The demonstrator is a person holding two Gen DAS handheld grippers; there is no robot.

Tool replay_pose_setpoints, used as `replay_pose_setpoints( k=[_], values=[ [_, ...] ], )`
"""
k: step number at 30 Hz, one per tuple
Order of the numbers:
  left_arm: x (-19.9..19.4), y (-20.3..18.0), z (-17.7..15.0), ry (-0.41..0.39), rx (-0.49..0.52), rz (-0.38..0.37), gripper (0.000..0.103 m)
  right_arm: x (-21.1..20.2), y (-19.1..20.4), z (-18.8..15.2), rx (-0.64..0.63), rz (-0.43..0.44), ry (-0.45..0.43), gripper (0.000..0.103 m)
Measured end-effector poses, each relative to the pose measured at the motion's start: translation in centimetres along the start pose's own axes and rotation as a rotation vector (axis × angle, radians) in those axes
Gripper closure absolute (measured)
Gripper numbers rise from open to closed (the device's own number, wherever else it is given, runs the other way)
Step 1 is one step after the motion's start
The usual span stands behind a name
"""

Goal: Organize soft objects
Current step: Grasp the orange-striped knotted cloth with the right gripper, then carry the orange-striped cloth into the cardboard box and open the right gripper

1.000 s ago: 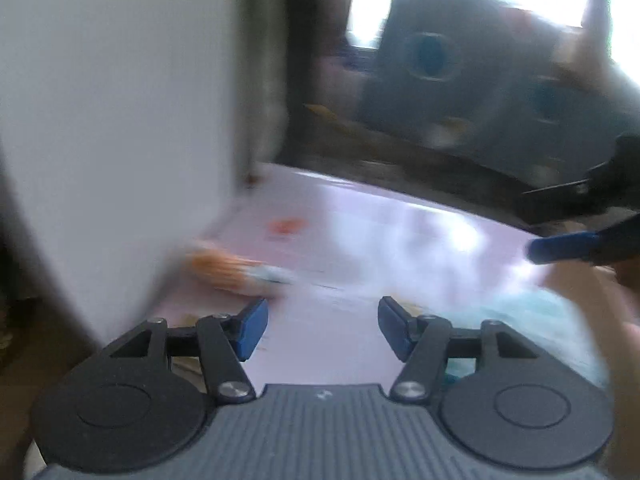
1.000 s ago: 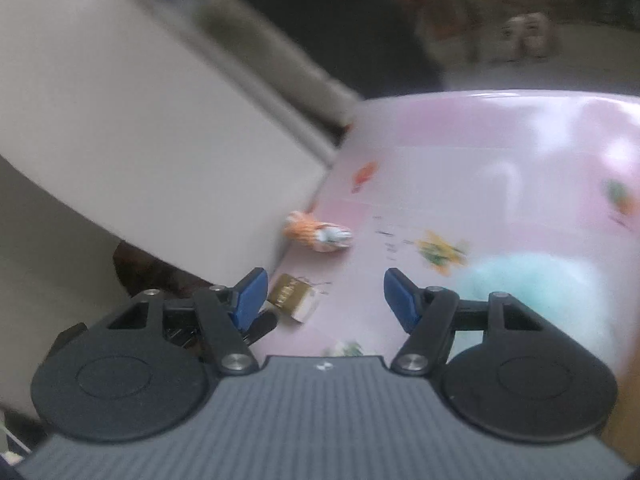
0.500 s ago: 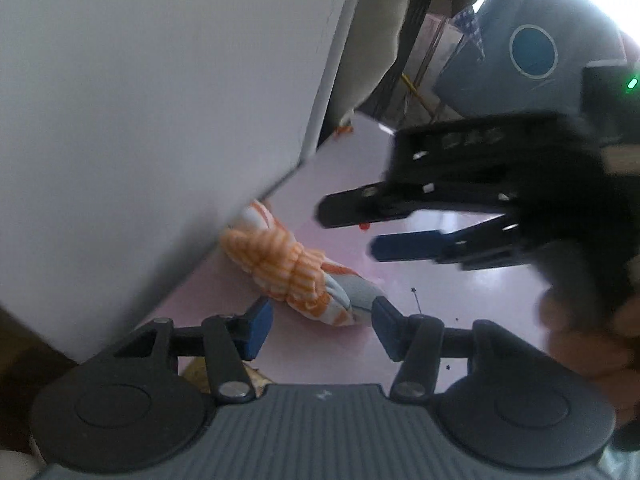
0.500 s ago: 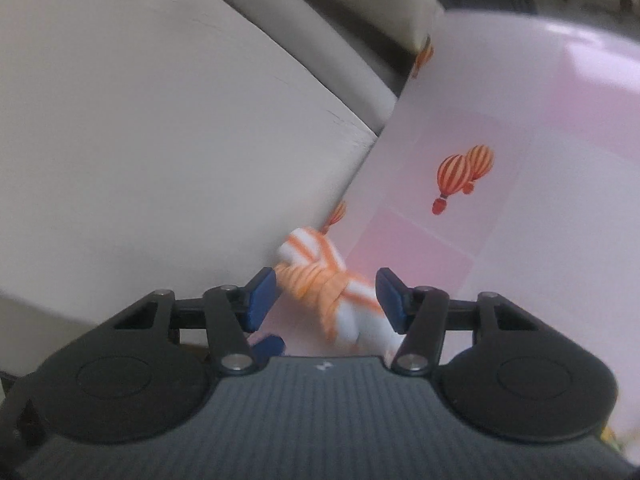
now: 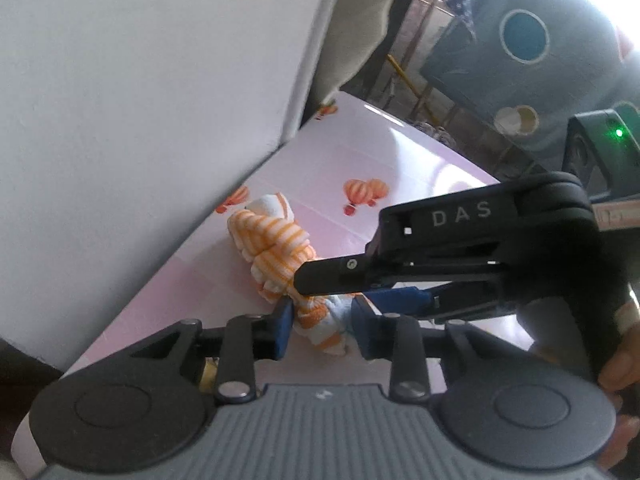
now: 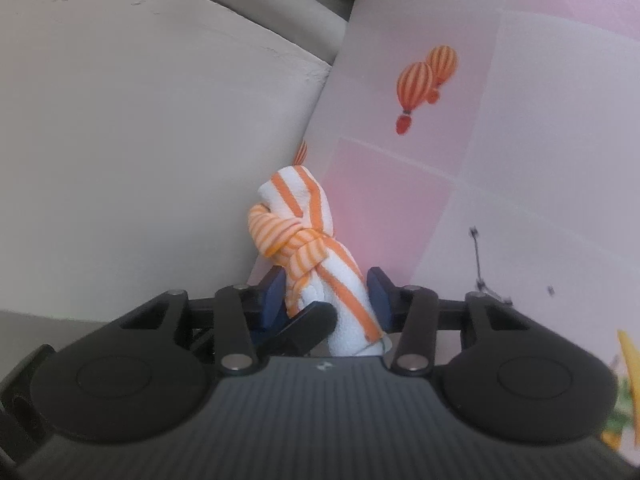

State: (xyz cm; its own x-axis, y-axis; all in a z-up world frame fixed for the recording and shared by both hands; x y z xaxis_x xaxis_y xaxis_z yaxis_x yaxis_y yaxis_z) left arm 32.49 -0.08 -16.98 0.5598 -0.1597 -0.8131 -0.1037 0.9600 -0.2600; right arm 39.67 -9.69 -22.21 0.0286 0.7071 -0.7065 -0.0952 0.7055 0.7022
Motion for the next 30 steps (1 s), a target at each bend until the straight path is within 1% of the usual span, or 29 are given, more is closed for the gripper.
replay_pose_setpoints(
  k=[2,7,10,13,15,18,21,23,27,30],
  values=[
    [-0.8,-0.5,0.0,-0.016,0.029,-0.007,0.072,-1.0,0.5,-0.8,-0.01,0.001,-0.012,0.06],
    [-4.8,-2.5,-0.7,-0.051,0.072,-0.055,0.072,-4.5,1.9,-2.7,-0.017,0.015,-0.055,0.061],
    [-7.7,-4.5,-1.0,-0.089,0.108,-0.085,0.072,-7.7,2.9,-4.3,-0.033,0.024,-0.101,0.062],
    [-10.6,-7.0,-1.6,-0.121,0.145,-0.133,0.072,-11.8,3.7,-6.4,-0.039,0.022,-0.158,0.062],
    [-12.8,-9.4,-2.2,-0.145,0.187,-0.171,0.072,-14.6,4.0,-7.8,-0.052,0.008,-0.205,0.062],
    [-15.6,-13.6,-3.2,-0.179,0.272,-0.228,0.072,-20.1,3.7,-10.5,-0.046,0.001,-0.285,0.062],
    [-18.1,-18.4,-4.9,-0.2,0.361,-0.306,0.072,-25.8,2.1,-13.8,-0.017,0.005,-0.371,0.062],
    [-19.4,-21.8,-6.5,-0.195,0.422,-0.364,0.072,-29.7,0.7,-16.3,0.011,-0.004,-0.427,0.062],
    [-21.4,-28.5,-10.6,-0.171,0.555,-0.453,0.072,-36.5,-3.1,-22.1,0.082,-0.037,-0.527,0.062],
    [-21.7,-33.2,-14.3,-0.121,0.639,-0.527,0.072,-40.8,-6.5,-26.9,0.15,-0.068,-0.587,0.062]
  ],
)
Point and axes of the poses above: each gripper's, at about its wrist camera, not at the fingertips, and x roughly the way its jaws point, y to its left, z to its top, the point moved 10 cm from there along x, roughly the way its jaws point, and after that the axes turned 2 degrees about y, right-handed, at the moved point
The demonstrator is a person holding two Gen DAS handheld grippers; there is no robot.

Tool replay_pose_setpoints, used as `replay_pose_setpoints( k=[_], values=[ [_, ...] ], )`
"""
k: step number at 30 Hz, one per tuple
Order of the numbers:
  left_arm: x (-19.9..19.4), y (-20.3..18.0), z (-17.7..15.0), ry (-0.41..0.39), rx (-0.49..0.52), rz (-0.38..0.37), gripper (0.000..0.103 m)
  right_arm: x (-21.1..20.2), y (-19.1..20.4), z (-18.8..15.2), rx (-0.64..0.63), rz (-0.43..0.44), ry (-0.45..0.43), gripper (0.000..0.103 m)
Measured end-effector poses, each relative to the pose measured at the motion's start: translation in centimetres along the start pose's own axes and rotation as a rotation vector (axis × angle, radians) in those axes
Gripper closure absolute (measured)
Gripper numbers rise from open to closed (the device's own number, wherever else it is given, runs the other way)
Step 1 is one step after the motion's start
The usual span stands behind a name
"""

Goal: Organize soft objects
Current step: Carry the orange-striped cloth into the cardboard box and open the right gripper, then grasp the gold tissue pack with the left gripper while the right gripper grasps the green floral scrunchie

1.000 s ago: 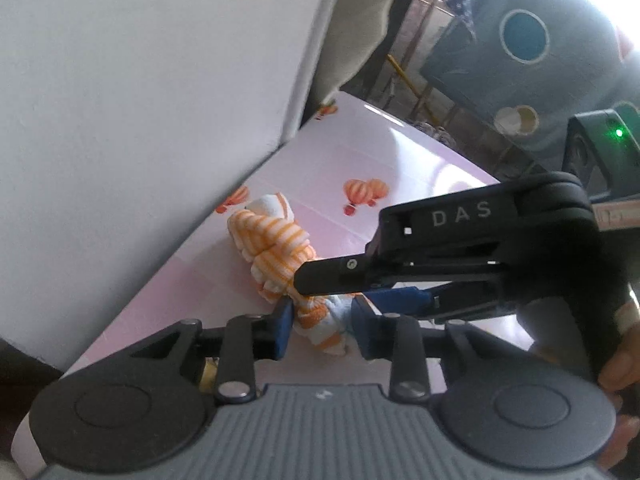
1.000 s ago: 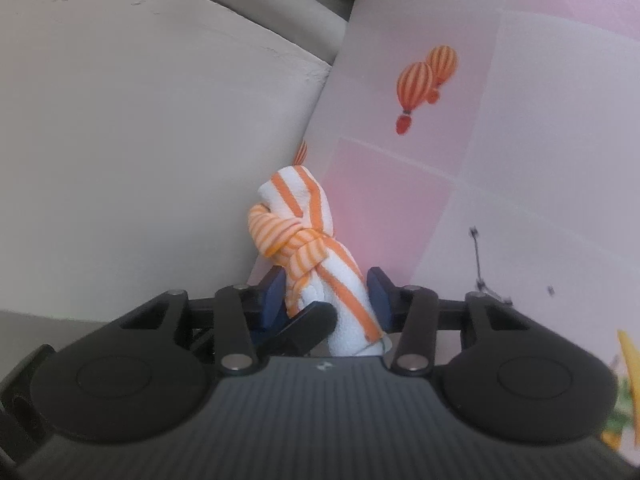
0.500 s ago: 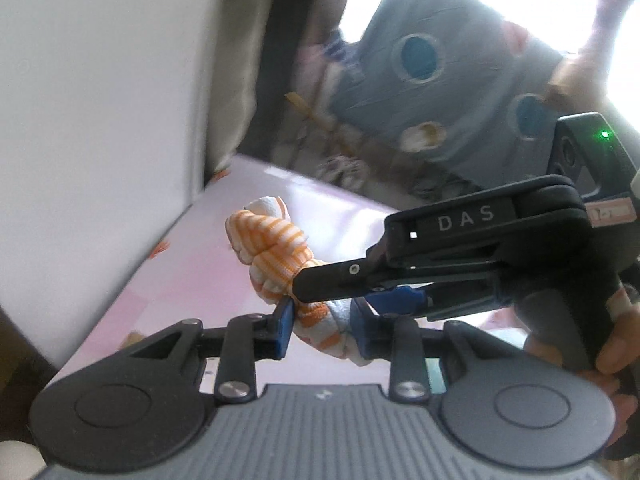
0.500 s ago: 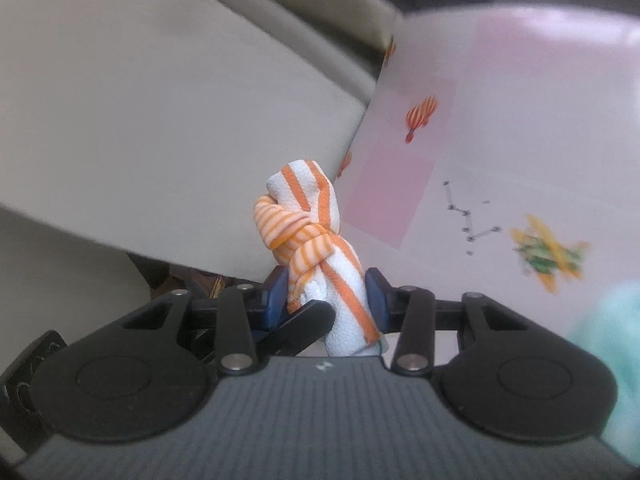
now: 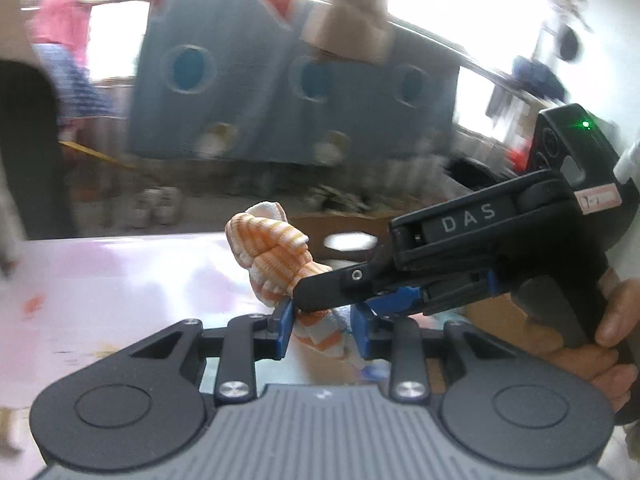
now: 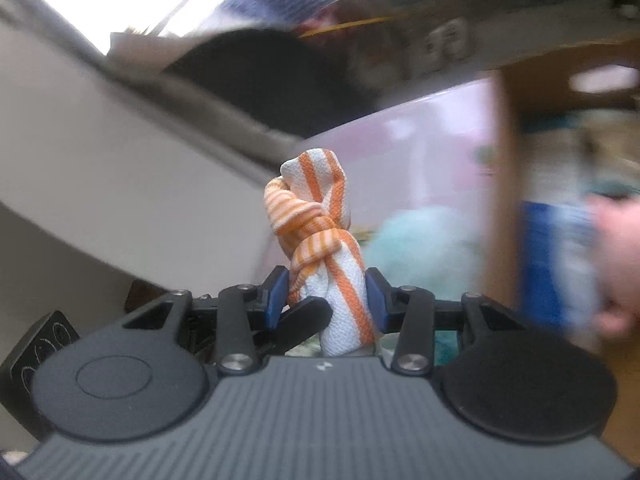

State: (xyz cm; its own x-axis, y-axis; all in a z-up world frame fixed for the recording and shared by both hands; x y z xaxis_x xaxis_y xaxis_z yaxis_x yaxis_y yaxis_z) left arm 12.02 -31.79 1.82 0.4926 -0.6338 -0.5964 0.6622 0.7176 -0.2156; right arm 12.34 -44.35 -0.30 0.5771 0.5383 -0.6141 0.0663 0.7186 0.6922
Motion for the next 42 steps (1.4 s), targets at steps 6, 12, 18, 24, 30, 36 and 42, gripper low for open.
replay_pose_setpoints(
  k=[6,12,18,24,30,36,42],
  values=[
    [5.4,-7.4,-2.8,0.164,0.044,-0.154,0.071,-6.1,-8.9,-3.7,0.131,-0.111,-0.015,0.062],
    [10.8,-8.8,-6.3,0.375,0.04,-0.205,0.072,-5.4,-14.7,-7.3,0.167,-0.219,0.086,0.059],
    [12.4,-8.0,-7.1,0.437,0.036,-0.191,0.072,-3.4,-17.0,-8.8,0.195,-0.223,0.169,0.059],
    [9.5,-7.8,-6.4,0.384,0.046,-0.188,0.071,-3.2,-16.8,-8.6,0.208,-0.207,0.133,0.058],
    [5.5,-5.6,-4.7,0.261,0.038,-0.174,0.042,-6.0,-13.1,-6.7,0.162,-0.144,-0.011,0.052],
    [0.4,-1.1,-4.1,0.158,0.016,-0.117,0.03,-7.7,-7.0,-4.8,0.091,-0.004,-0.152,0.044],
    [-4.8,7.1,-5.0,0.058,-0.024,0.054,0.027,-3.6,0.0,-3.5,-0.008,0.1,-0.119,0.039]
  ],
)
Point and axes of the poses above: each gripper's, at about its wrist camera, not at the fingertips, and x roughly the way its jaws point, y to its left, z to its top, the point moved 10 cm from there along x, roughly the way its jaws point, and after that the axes turned 2 degrees about y, right-handed, at the moved point
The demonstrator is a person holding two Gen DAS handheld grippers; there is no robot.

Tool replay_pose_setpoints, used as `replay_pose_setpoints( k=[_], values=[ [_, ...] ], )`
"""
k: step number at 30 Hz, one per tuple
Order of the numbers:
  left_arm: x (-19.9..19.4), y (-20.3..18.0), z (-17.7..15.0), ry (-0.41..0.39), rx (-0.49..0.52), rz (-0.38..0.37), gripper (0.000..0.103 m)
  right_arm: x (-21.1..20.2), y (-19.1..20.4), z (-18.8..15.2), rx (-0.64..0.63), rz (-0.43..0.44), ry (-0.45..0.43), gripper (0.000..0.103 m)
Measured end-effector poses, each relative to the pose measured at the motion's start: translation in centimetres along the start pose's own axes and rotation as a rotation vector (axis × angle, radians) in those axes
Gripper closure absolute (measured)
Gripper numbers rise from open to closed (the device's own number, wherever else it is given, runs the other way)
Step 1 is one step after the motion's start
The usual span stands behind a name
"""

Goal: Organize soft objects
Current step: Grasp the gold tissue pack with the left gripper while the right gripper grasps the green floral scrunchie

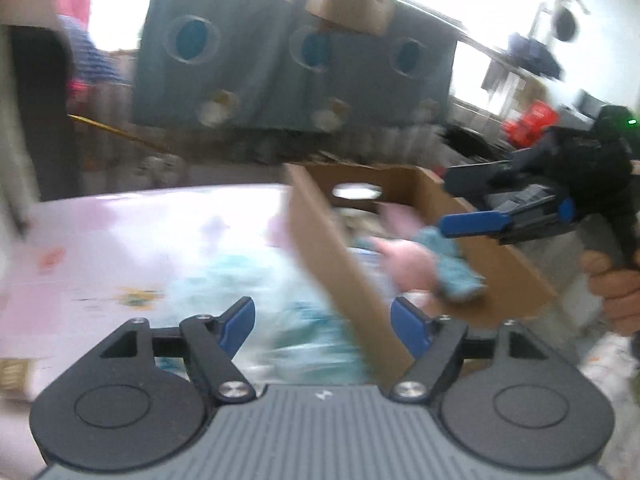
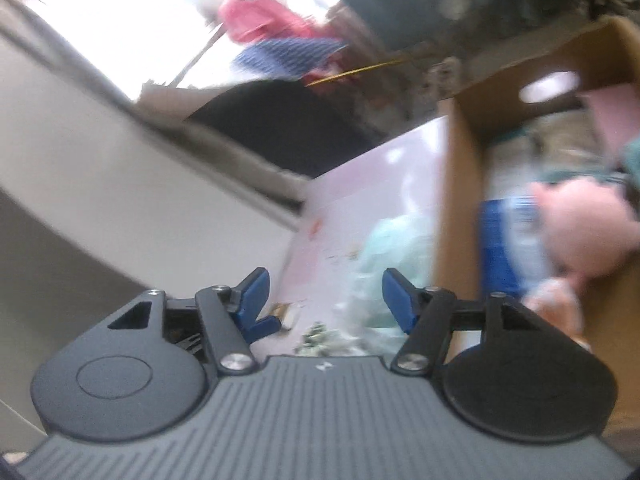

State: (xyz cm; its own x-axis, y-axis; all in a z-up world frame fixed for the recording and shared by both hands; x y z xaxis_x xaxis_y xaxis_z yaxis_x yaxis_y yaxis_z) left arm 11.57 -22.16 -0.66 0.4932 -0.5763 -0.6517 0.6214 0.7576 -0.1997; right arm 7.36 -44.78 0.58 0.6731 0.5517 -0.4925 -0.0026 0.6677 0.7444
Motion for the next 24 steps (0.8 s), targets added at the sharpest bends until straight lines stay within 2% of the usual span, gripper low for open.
replay_pose_setpoints(
  k=[4,7,10,13,15,17,21,24],
  values=[
    [-2.4,8.6,-2.2,-0.014,-0.095,0.198,0.027,6.3,4.6,-0.5,-0.115,0.033,0.082,0.035],
    [-3.7,16.2,-4.6,0.018,-0.25,0.34,0.027,11.1,7.3,-1.4,-0.203,0.037,0.157,0.031],
    [-4.4,22.5,-6.9,0.057,-0.406,0.441,0.027,16.7,9.4,-2.9,-0.296,0.017,0.256,0.024],
    [-4.1,26.8,-8.3,0.094,-0.49,0.513,0.027,21.6,10.8,-4.9,-0.363,-0.002,0.365,0.021],
    [-3.5,28.8,-8.6,0.101,-0.489,0.56,0.027,24.8,11.5,-6.7,-0.451,-0.043,0.429,0.018],
    [-2.5,29.6,-8.6,0.101,-0.435,0.592,0.023,27.8,11.9,-8.7,-0.598,-0.115,0.489,0.014],
    [0.0,29.5,-8.3,0.114,-0.271,0.587,0.013,32.0,11.4,-13.0,-0.874,-0.216,0.614,0.012],
    [2.0,29.6,-8.4,0.139,-0.208,0.572,0.011,34.2,10.4,-15.2,-0.955,-0.24,0.706,0.011]
  ],
)
Point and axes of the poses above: each gripper's, at about its wrist camera, not at the fingertips, and x roughly the way its jaws point, y to its left, z to its top, the point moved 10 cm from there along x, roughly the way its jaws point, and after that the axes turned 2 degrees about y, right-handed, at the moved point
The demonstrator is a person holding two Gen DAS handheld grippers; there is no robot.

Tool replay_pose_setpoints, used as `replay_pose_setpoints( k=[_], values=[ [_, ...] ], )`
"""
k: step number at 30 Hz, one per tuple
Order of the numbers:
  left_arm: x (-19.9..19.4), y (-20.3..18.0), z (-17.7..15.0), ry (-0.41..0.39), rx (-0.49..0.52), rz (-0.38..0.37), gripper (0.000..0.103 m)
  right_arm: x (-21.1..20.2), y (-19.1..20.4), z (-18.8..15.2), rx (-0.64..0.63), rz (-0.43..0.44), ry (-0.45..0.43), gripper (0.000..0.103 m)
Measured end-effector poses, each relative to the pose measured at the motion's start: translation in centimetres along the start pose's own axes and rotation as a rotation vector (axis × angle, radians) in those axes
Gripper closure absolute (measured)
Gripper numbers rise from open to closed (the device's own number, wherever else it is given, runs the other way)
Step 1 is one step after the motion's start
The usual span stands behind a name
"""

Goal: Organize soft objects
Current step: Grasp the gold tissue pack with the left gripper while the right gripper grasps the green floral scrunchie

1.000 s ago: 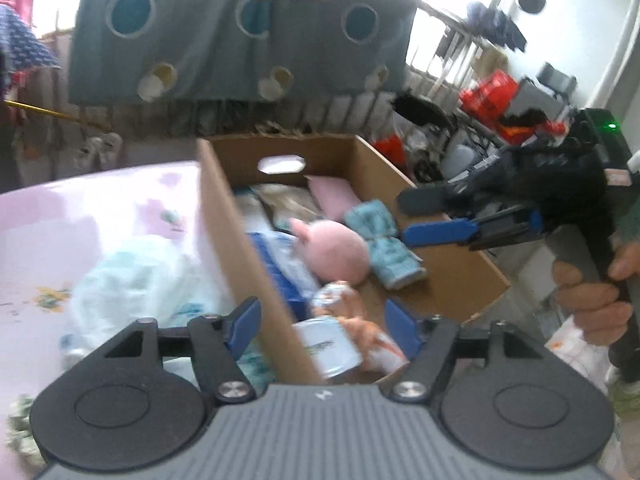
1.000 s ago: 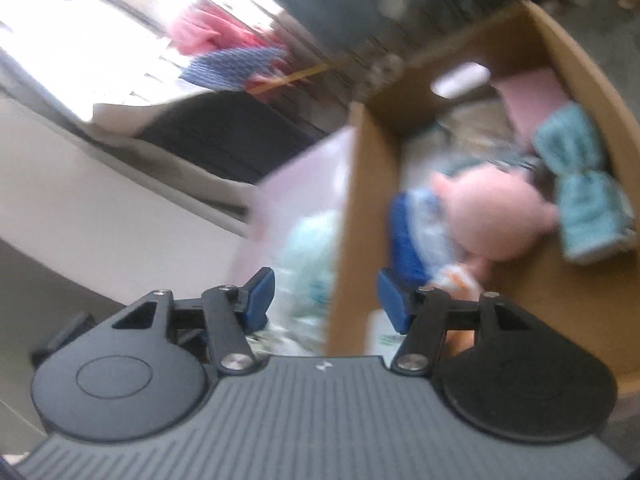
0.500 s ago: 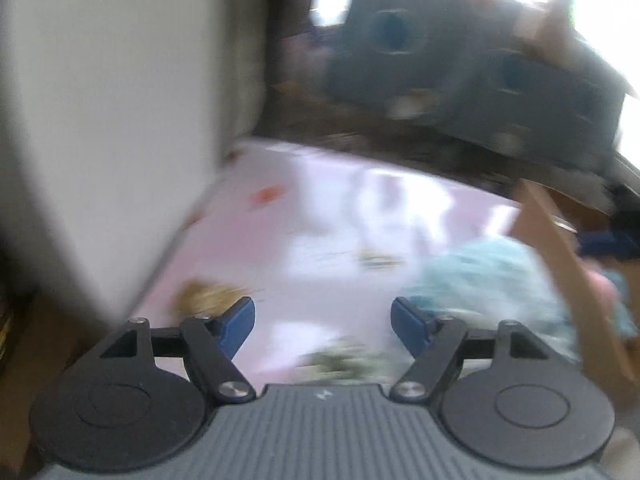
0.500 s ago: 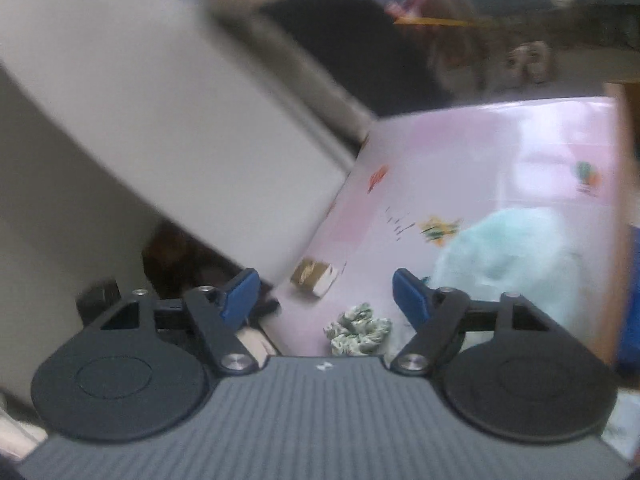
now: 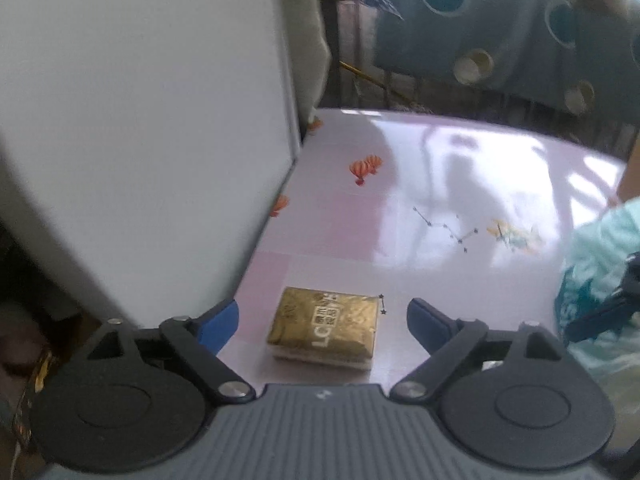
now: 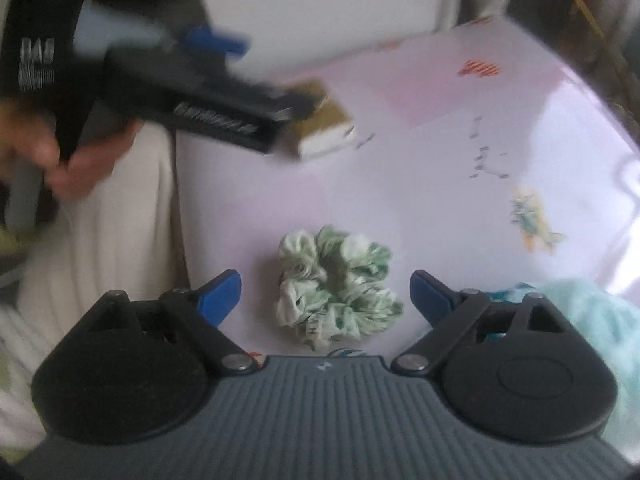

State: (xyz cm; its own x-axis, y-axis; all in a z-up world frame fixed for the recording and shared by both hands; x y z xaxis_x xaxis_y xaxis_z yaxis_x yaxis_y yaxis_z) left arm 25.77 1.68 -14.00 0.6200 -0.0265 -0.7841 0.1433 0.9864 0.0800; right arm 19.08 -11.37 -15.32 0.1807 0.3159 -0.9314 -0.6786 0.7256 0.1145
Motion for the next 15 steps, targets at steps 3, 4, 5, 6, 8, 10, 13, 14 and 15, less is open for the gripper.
replay_pose_setpoints(
  k=[3,4,5,6,8,10,13,14,15],
  values=[
    [1.8,-0.8,0.0,0.026,0.004,0.008,0.009,1.9,-0.3,0.2,-0.008,-0.009,0.041,0.011],
    [2.5,-0.7,0.1,0.038,-0.004,0.007,0.009,2.4,-0.6,0.4,0.001,-0.008,0.049,0.011],
    [3.1,-0.6,0.0,0.053,-0.013,0.005,0.008,2.8,-0.8,0.5,0.008,-0.007,0.054,0.011],
    [3.7,-0.5,-0.3,0.072,-0.021,0.001,0.008,3.2,-1.0,0.7,0.013,-0.006,0.059,0.011],
    [4.9,-0.3,-0.6,0.106,-0.031,-0.006,0.008,3.9,-1.5,0.6,0.02,-0.006,0.073,0.011],
    [6.2,0.0,-1.1,0.141,-0.034,-0.006,0.009,4.7,-1.7,0.3,0.028,0.001,0.084,0.013],
    [7.2,0.0,-1.8,0.172,-0.039,-0.017,0.021,4.6,-2.0,0.5,0.064,0.026,0.069,0.017],
    [7.4,-0.1,-2.0,0.18,-0.046,-0.019,0.023,4.7,-1.9,0.4,0.068,0.025,0.062,0.026],
    [7.4,-0.1,-2.2,0.176,-0.053,-0.014,0.024,4.6,-1.9,0.5,0.074,0.02,0.058,0.037]
  ],
)
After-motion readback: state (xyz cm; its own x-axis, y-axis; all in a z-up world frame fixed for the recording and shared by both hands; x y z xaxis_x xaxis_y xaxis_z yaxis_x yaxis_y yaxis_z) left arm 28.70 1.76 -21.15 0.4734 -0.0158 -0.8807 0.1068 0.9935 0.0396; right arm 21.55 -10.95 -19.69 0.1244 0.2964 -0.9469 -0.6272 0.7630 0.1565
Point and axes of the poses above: each gripper's, at about its wrist camera, not at the fingertips, and x roughly the way its jaws point, y to its left, z to its top, the point moved 10 cm from there along x, roughly the way its jaws point, and after that the axes turned 2 degrees about y, right-handed, at the moved point
